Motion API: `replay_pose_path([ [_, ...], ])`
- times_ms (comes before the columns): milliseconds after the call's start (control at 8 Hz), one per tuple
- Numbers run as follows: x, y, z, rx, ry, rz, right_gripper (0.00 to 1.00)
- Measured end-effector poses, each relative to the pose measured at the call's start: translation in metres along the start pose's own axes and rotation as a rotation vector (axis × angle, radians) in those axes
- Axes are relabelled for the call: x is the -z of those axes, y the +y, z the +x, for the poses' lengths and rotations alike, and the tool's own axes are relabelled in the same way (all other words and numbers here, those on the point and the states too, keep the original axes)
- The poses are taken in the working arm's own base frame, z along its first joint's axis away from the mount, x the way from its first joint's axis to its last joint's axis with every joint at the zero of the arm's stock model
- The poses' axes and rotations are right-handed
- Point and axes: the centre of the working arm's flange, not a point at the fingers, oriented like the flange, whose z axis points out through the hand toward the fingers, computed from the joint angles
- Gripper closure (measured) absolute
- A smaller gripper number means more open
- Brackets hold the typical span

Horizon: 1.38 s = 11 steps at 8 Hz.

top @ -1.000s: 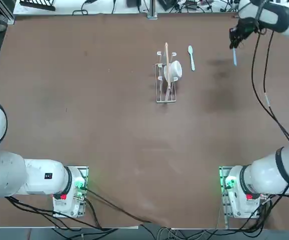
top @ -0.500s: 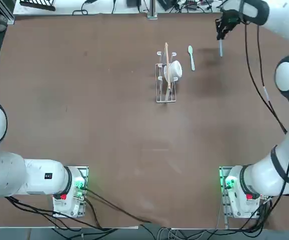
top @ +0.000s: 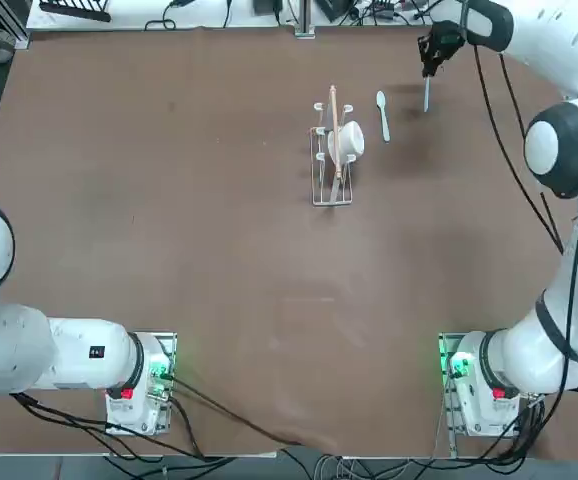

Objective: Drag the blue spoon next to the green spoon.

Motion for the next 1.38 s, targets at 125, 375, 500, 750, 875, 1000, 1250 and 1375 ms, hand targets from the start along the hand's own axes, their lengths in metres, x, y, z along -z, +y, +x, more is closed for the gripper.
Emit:
replay_pose_path([
  [125,-0.01,-0.001,0.002,0.001,-0.01,-0.001,0.93],
  [375,-0.029,-0.007,0.005,0.008,-0.031,-0.004,0.93],
  [500,-0.034,-0.013,0.005,0.006,-0.04,-0.006,0.93],
  [750,-0.039,-0.021,0.0,-0.014,-0.085,-0.016,0.93],
  [875,-0.04,-0.02,-0.001,-0.018,-0.1,-0.02,0.93],
  [1000,-0.041,-0.019,-0.001,-0.021,-0.105,-0.022,0.93],
  [1250,-0.052,-0.018,-0.002,-0.022,-0.119,-0.025,0.93],
  [1375,-0.06,-0.019,-0.001,-0.023,-0.123,-0.026,0.93],
])
